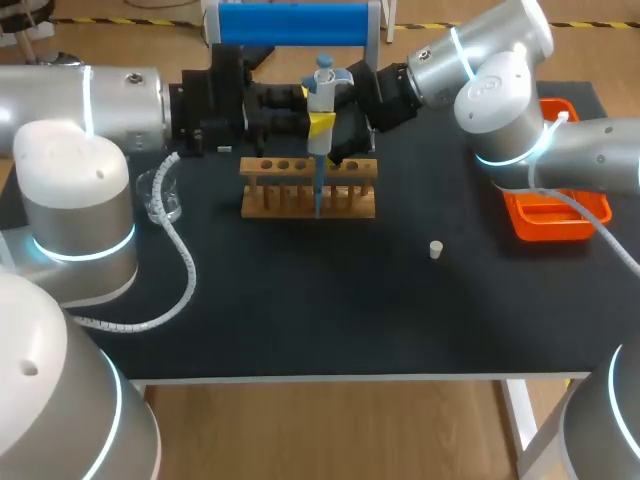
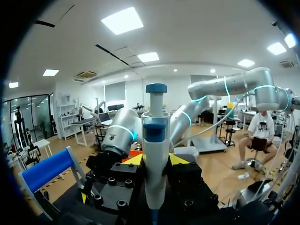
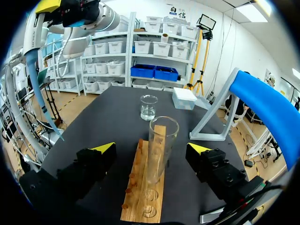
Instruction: Invert the test tube, pick up the pipette, mount the tip to pipette, aspirate from beaker and dispense into the tube, eject the tip, return the pipette, and cap with the stopper.
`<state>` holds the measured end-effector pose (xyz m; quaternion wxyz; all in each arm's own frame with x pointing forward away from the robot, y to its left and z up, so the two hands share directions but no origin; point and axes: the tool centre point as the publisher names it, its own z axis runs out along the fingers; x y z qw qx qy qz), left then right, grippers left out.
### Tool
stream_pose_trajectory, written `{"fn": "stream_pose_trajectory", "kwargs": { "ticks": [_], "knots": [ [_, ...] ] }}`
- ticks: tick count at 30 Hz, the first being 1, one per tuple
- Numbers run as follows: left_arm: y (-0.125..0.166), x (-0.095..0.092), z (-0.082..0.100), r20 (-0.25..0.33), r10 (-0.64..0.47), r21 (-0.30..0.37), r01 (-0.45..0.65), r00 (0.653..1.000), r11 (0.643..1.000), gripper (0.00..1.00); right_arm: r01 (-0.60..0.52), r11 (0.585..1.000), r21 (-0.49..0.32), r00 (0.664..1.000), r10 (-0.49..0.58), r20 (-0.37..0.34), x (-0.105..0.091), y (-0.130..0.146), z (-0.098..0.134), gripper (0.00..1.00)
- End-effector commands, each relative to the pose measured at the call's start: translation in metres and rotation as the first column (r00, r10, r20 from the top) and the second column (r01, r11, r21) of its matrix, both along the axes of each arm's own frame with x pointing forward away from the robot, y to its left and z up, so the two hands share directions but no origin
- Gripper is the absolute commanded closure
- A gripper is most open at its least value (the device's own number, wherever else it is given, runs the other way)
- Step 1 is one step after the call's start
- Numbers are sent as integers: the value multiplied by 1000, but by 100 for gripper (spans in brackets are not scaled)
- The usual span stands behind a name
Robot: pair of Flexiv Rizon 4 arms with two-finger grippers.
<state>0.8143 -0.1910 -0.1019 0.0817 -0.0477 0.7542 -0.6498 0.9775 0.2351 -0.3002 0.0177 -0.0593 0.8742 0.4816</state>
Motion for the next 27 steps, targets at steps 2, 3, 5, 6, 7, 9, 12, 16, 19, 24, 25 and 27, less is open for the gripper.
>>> {"fn": "stream_pose_trajectory", "kwargs": {
  "ticks": [2, 3, 5, 6, 7, 9, 12, 16, 19, 24, 25, 27],
  "knots": [
    [1, 1, 1, 0, -5, 1, 5, 1000, 1000, 100, -2, 1000, 0, 1000, 2, 0, 1, -1, 0, 0],
    [1, 1, 1, 0, -5, 1, 5, 1000, 1000, 100, -2, 1000, 0, 1000, 2, 0, 1, -1, 0, 0],
    [1, 1, 1, 0, -5, 1, 5, 1000, 1000, 100, -2, 1000, 0, 1000, 2, 0, 1, -1, 0, 0],
    [1, 1, 1, 0, -5, 1, 5, 1000, 1000, 100, -2, 1000, 0, 1000, 2, 0, 1, -1, 0, 0],
    [1, 1, 1, 0, -5, 1, 5, 1000, 1000, 100, -2, 1000, 0, 1000, 2, 0, 1, -1, 0, 0],
    [1, 1, 1, 0, -5, 1, 5, 1000, 1000, 100, -10, 1000, 12, 1000, 10, 4, 1, -2, 0, 0],
    [1, 1, 1, 0, -5, 1, 5, 1000, 1000, 100, -14, 1000, 14, 1000, 14, 6, -2, -7, 2, 0],
    [1, 1, 1, 0, -5, 1, 5, 1000, 1000, 100, -9, 1000, 19, 1000, 9, 11, -3, -15, 6, 0],
    [1, 1, 1, 0, -5, 1, 5, 1000, 1000, 100, -5, 1000, 17, 1000, 5, 12, -5, -25, 11, 0],
    [1, 1, 1, 0, -5, 1, 5, 1000, 1000, 100, -10, 1000, 16, 1000, 10, 15, -15, -43, 17, 0],
    [1, 1, 1, 0, -5, 1, 5, 1000, 1000, 100, -11, 1000, 10, 1000, 10, 17, -18, -47, 17, 0],
    [1, 1, 1, 0, -5, 1, 5, 1000, 1000, 100, -4, 1000, 13, 1000, 4, 18, -23, -56, 19, 0]
  ]
}}
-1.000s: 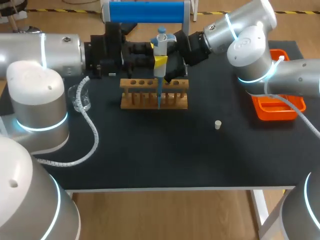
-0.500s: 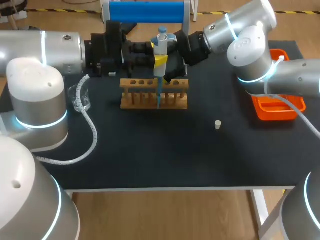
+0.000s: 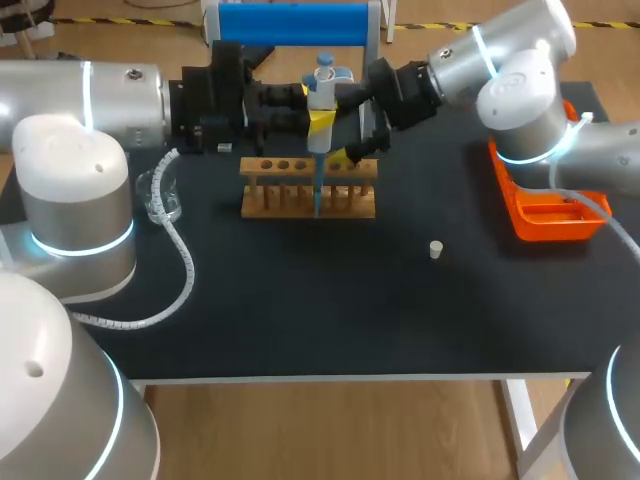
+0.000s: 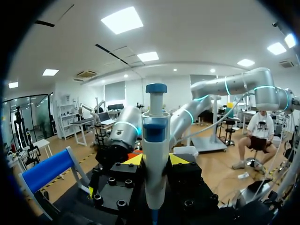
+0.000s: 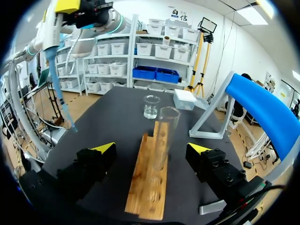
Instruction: Invert the test tube, pick up the pipette, mount the tip to pipette, aspirate from beaker and dispense into the tube, eject the tip, return the pipette, and cap with the stopper.
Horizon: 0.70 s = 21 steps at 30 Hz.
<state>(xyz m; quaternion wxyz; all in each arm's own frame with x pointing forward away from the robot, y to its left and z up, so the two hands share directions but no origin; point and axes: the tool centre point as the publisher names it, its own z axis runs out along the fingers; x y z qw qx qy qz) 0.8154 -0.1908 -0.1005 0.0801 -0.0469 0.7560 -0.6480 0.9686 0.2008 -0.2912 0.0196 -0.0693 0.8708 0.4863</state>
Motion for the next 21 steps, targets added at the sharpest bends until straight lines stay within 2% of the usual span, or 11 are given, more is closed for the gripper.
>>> {"fn": "stream_pose_trajectory", "kwargs": {
  "ticks": [1, 8, 11, 19, 21],
  "knots": [
    [1, 0, -1, 2, -2, -4, 2, 1000, 1000, 100, 14, 1000, 2, 1000, -14, 5, -16, -26, 11, 0],
    [1, 0, -1, 2, -2, -4, 2, 1000, 1000, 100, 35, 999, 33, 999, -37, 40, -49, -64, 38, 0],
    [1, 0, -1, 2, -2, -4, 2, 1000, 1000, 100, 38, 996, 77, 997, -43, 57, -67, -75, 57, 0],
    [1, 0, -1, 2, -2, -4, 2, 1000, 1000, 100, -19, 984, 177, 991, -5, 136, -100, -74, 97, 0],
    [1, 0, -1, 2, -2, -4, 2, 1000, 1000, 100, -40, 978, 203, 990, 12, 138, -106, -71, 103, 0]
  ]
}}
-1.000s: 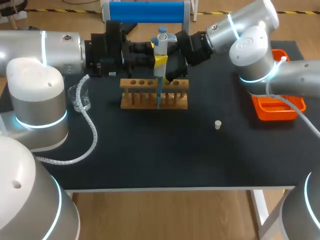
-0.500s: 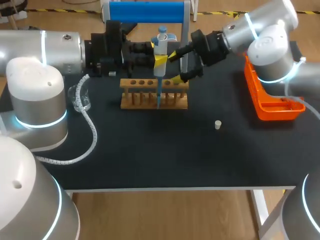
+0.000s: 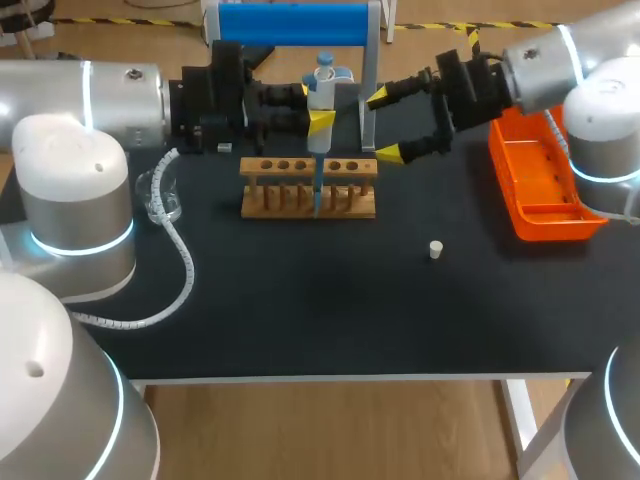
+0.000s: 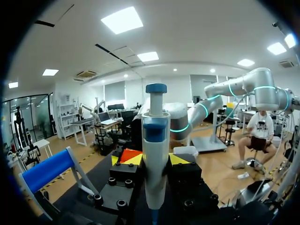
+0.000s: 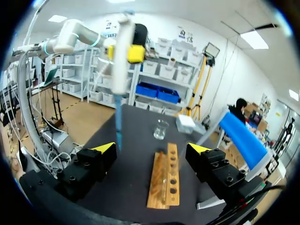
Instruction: Invert the test tube, pick up the pipette, mount the tip to pipette, aspirate from beaker and dispense into the tube, eject the tip, return the pipette, and cap with the stopper.
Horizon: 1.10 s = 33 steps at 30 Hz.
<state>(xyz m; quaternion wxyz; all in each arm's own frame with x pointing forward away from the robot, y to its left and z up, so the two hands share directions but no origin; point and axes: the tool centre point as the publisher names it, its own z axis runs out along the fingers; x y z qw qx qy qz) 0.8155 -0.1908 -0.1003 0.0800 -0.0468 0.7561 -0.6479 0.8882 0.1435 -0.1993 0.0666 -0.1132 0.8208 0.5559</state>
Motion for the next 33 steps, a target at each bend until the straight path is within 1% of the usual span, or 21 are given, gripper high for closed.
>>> {"fn": "stream_pose_trajectory", "kwargs": {
  "ticks": [1, 5, 26, 29, 33],
  "knots": [
    [1, 0, -1, 2, -2, -4, 2, 1000, 1000, 100, 2, 999, 47, 1000, -3, 16, -29, -12, 15, 0],
    [1, 0, -1, 2, -2, -4, 2, 1000, 1000, 100, -13, 998, 64, 1000, 14, -15, -38, 2, 23, 0],
    [1, 0, -1, 2, -2, -4, 2, 1000, 1000, 100, -13, 998, 64, 1000, 14, -15, -38, 2, 23, 0],
    [1, 0, -1, 2, -2, -4, 2, 1000, 1000, 100, -13, 996, 86, 999, 17, -42, -42, 7, 25, 0],
    [1, 0, -1, 2, -2, -4, 2, 1000, 1000, 100, -22, 992, 125, 998, 29, -58, -47, 12, 30, 0]
  ]
}}
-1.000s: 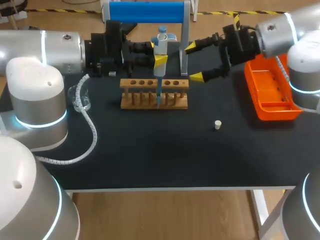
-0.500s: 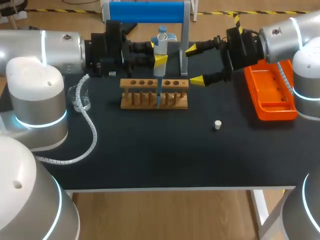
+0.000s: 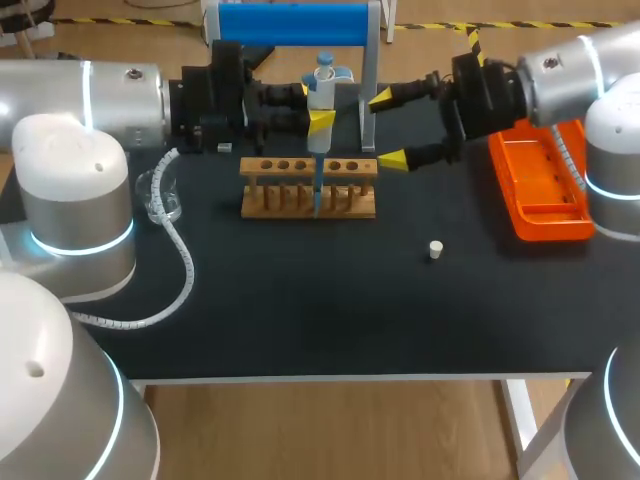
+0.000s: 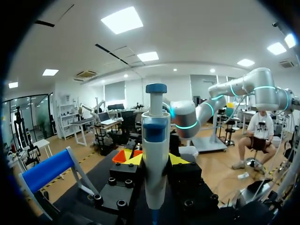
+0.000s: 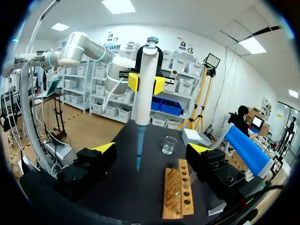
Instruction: Invert the test tube, pick up the pipette, mount the tip to pipette, aspirate from beaker and dispense into the tube, eject the tip, return the pipette, and cap with the stopper.
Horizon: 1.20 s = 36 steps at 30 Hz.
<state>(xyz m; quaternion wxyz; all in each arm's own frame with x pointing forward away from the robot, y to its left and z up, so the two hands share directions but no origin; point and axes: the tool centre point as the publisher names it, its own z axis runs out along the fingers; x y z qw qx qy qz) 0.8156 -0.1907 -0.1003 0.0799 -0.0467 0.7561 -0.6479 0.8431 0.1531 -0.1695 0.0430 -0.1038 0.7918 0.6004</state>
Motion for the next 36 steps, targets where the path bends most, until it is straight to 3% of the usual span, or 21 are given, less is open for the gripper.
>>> {"fn": "stream_pose_trajectory", "kwargs": {
  "ticks": [1, 12, 19, 36],
  "knots": [
    [1, 0, -1, 2, -2, -4, 2, 1000, 1000, 100, -8, 999, 40, 1000, 8, -12, -4, 5, 3, 0],
    [1, 0, -1, 2, -2, -4, 2, 1000, 1000, 100, -53, 987, 153, 995, 66, -81, -21, 31, 25, 0],
    [1, 0, -1, 2, -2, -4, 2, 1000, 1000, 100, -12, 983, 185, 990, 37, -133, -31, 43, 30, 0],
    [1, 0, -1, 2, -2, -4, 2, 1000, 1000, 100, 63, 968, 241, 983, -19, -181, -27, 67, 25, 0]
  ]
}}
